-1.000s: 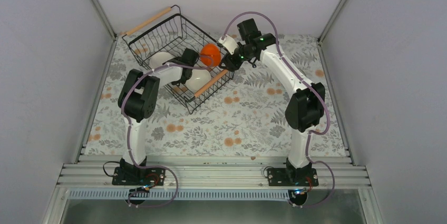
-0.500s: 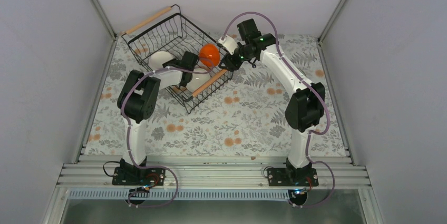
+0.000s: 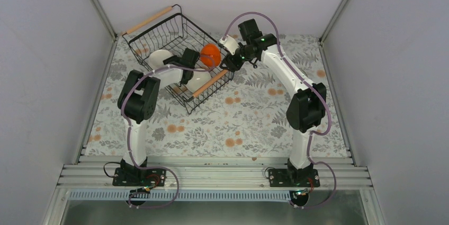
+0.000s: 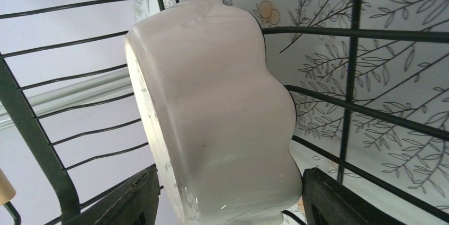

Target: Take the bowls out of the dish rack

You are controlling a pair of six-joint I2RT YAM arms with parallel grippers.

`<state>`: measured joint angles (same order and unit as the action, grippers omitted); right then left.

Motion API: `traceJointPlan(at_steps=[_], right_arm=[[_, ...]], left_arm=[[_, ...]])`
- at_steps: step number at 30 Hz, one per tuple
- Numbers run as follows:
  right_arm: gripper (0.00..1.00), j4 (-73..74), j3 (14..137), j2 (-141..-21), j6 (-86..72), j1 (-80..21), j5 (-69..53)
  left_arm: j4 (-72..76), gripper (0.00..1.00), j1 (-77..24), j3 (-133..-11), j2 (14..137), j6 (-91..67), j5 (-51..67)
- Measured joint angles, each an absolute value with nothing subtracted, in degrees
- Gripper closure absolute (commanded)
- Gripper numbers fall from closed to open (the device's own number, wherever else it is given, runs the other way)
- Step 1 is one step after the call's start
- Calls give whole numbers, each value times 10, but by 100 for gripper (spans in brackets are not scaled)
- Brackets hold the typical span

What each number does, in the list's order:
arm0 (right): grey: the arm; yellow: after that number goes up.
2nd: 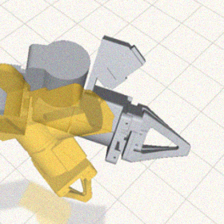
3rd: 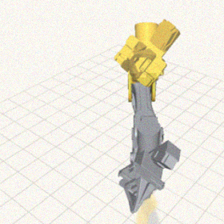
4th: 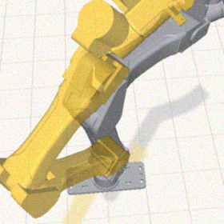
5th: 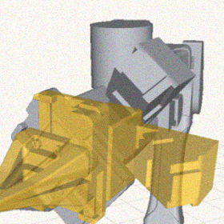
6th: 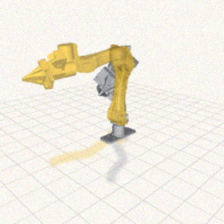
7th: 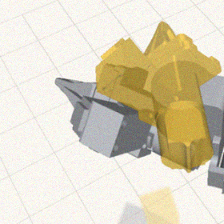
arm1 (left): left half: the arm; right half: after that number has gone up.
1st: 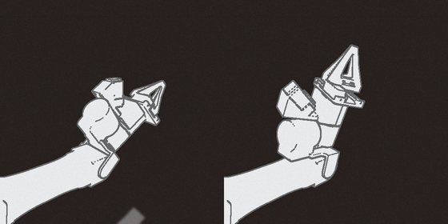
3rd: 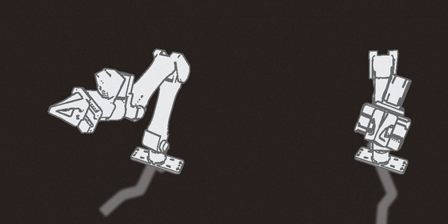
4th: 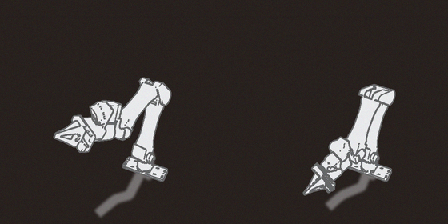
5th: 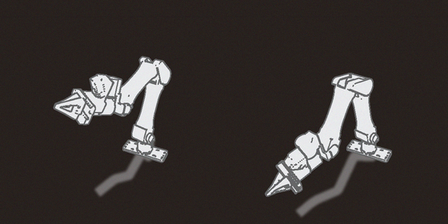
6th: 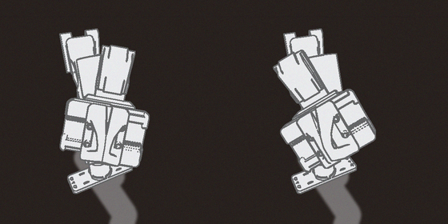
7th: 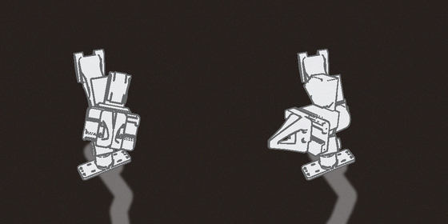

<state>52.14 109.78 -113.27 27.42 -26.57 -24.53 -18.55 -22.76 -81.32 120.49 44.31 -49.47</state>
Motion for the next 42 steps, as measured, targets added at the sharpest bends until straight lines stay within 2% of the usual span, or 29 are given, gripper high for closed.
traceJointPlan(at_steps=[7, 25, 29, 42], right_arm=[[41, 521, 1098, -1133, 274, -266, -245], [41, 521, 1098, -1133, 274, -266, -246], [41, 521, 1098, -1133, 274, -266, -246], [41, 516, 1098, -1133, 274, -266, -247]], left_arm=[[-182, 33, -226, -818, 1205, 460, -505], [-56, 32, -224, -773, 1205, 551, -556], [-41, 38, -220, -773, 1205, 561, -565], [8, 39, -217, -769, 1205, 601, -575]])
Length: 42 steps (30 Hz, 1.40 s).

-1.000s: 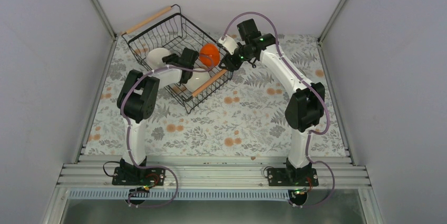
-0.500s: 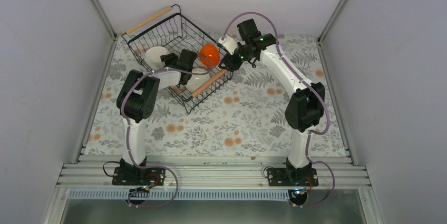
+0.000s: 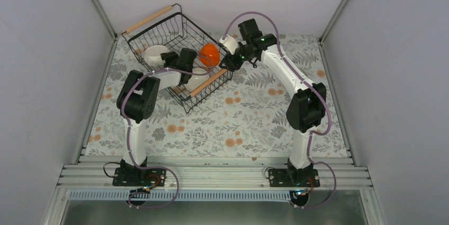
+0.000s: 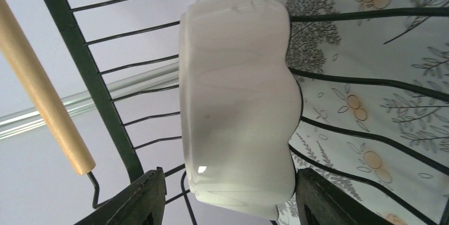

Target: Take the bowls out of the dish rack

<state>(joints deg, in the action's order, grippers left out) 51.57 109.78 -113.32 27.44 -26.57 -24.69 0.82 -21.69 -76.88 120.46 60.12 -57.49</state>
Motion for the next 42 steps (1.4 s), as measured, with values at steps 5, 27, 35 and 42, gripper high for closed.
traceJointPlan(at_steps=[5, 27, 35, 42], right_arm=[[41, 510, 1098, -1133, 274, -266, -248], [41, 506, 1098, -1133, 276, -266, -248], [41, 503, 1098, -1133, 276, -266, -248], [41, 500, 1097, -1133, 276, -266, -248]], left_arm=[[35, 45, -209, -766, 1205, 619, -583], [-18, 37, -182, -793, 1228, 592, -577], [-25, 50, -178, -808, 1240, 596, -568], [-5, 61, -177, -808, 1245, 618, -570]])
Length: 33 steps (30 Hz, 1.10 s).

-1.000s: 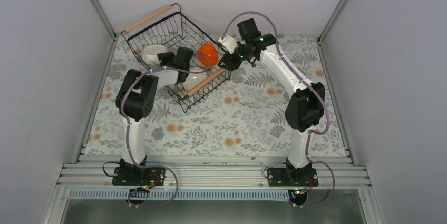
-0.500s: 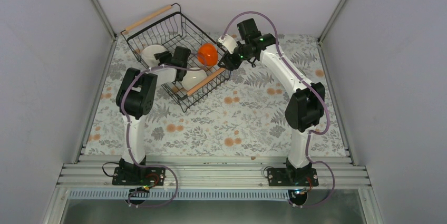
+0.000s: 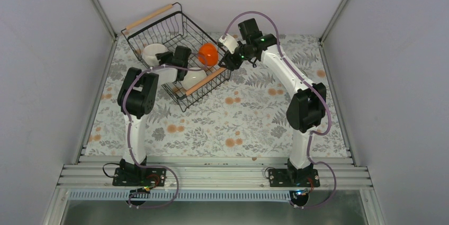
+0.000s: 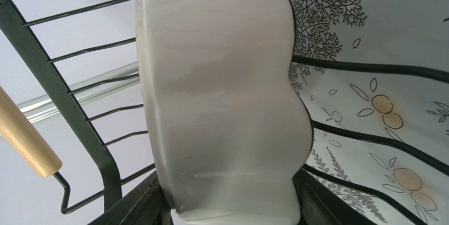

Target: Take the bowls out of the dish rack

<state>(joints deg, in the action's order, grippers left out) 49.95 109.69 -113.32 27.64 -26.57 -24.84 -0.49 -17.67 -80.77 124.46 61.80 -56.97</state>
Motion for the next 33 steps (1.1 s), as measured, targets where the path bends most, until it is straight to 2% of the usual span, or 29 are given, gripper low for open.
traceJointPlan(at_steps=[7, 16, 24, 29, 33], right_arm=[[41, 487, 1090, -1133, 276, -266, -252], [41, 486, 1090, -1133, 276, -266, -253], [41, 481, 1087, -1133, 276, -266, -249], [40, 475, 1083, -1132, 276, -266, -246], [40, 476, 1077, -1121, 276, -262, -232]], left_arm=[[5, 75, -176, -808, 1246, 626, -570], [6, 82, -181, -810, 1242, 626, -570], [10, 94, -204, -840, 1193, 626, -578], [2, 96, -217, -874, 1126, 608, -578], [-85, 96, -221, -961, 1094, 529, -557]])
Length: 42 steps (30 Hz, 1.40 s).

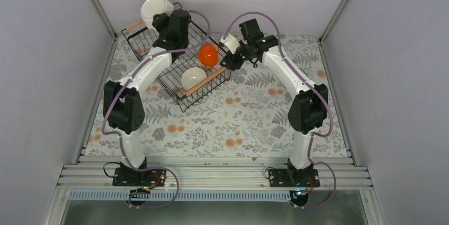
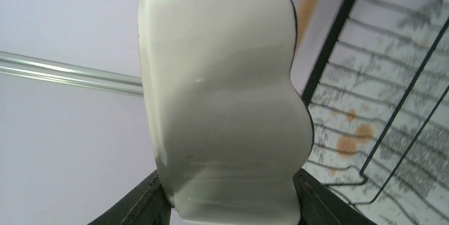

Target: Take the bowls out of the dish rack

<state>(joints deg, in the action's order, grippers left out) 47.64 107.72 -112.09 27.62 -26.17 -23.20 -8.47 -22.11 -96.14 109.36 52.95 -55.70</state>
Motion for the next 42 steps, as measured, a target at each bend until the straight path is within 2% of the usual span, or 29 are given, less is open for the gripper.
traceJointPlan(at_steps=[8, 14, 21, 31, 42], right_arm=[[38, 489, 1059, -1063, 271, -211, -206], [35, 474, 1024, -966, 258, -156, -202], [35, 418, 953, -876, 249, -150, -201], [35, 314, 875, -874, 246, -150, -190], [38, 223, 888, -901, 239, -150, -253]], left_arm=[[-304, 96, -227, -1127, 1072, 354, -431], [-453, 96, -235, -1228, 1082, 263, -249], [-552, 96, -238, -1329, 1119, 215, -30], [-622, 96, -238, -1348, 1150, 198, 208], [-655, 96, -236, -1373, 1192, 197, 323]])
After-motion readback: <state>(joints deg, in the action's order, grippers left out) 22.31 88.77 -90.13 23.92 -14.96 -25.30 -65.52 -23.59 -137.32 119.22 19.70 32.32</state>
